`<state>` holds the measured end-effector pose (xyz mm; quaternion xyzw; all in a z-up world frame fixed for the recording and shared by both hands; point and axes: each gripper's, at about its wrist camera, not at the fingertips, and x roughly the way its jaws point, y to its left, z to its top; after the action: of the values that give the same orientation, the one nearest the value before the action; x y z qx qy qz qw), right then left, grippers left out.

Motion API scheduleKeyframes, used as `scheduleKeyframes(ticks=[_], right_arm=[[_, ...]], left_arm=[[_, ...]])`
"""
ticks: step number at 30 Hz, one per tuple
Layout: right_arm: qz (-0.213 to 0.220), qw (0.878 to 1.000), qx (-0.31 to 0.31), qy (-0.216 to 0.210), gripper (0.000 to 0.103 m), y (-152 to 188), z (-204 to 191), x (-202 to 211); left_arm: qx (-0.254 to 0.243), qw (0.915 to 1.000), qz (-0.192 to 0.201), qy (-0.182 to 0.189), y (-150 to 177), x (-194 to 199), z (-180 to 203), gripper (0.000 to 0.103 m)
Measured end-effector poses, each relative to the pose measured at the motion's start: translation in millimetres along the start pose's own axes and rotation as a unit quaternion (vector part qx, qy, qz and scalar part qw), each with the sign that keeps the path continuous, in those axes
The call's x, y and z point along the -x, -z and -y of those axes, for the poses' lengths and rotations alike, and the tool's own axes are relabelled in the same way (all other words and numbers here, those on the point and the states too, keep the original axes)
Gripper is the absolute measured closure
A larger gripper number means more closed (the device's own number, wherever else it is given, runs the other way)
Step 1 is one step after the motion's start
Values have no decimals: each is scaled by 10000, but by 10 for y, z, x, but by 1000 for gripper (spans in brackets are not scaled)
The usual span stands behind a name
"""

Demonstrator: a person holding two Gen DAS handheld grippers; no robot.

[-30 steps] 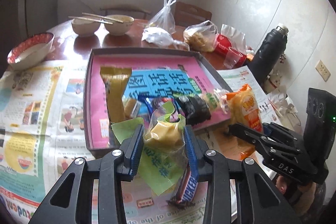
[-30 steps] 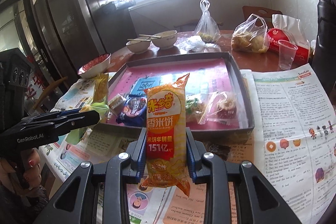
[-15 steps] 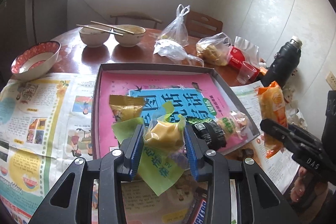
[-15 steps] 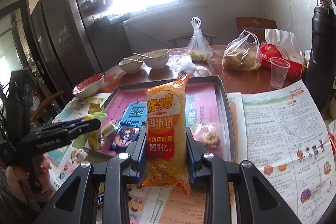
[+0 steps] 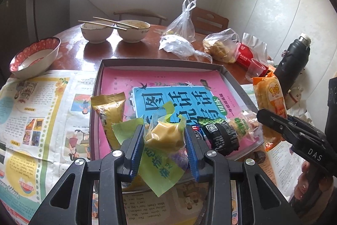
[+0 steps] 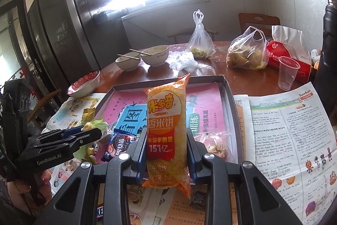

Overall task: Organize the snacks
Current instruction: 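Lift green packet with left tool over tray while right tool carries orange packet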

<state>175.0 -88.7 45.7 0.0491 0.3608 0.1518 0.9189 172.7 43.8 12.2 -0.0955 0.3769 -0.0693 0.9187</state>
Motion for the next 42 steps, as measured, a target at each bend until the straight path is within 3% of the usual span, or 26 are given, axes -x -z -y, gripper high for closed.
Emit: scheduleKeyframes(ticks=[20,42], right_arm=[[-341,9994,30,35,71,66,-40,-302],[-436,9990,30,22,70,-13,-54,-498]], left_arm=[[57,9999,-80,-78,40,-115,-75,64],[74,9999,-82,-92,39,-123,-86,64]])
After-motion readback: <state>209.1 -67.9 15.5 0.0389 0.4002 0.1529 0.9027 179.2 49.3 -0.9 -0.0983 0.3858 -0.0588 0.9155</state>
